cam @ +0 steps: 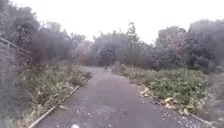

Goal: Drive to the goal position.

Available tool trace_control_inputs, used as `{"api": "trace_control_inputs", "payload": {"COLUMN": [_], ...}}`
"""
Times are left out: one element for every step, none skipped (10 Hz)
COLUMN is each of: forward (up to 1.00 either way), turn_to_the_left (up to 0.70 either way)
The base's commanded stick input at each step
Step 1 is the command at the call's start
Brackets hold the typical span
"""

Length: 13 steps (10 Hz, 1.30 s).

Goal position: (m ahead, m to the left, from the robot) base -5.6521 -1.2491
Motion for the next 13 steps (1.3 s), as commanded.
{"api": "trace_control_inputs", "payload": {"forward": [0.00, 0.00, 0.00, 0.00, 0.00, 0.00, 0.00, 0.00, 0.00, 0.00, 0.00, 0.00, 0.00], "turn_to_the_left": [-0.60, -0.60, -0.60, -0.60, -0.60, -0.60, -0.60, -0.60, -0.60, -0.60, -0.60, -0.60, -0.60]}}
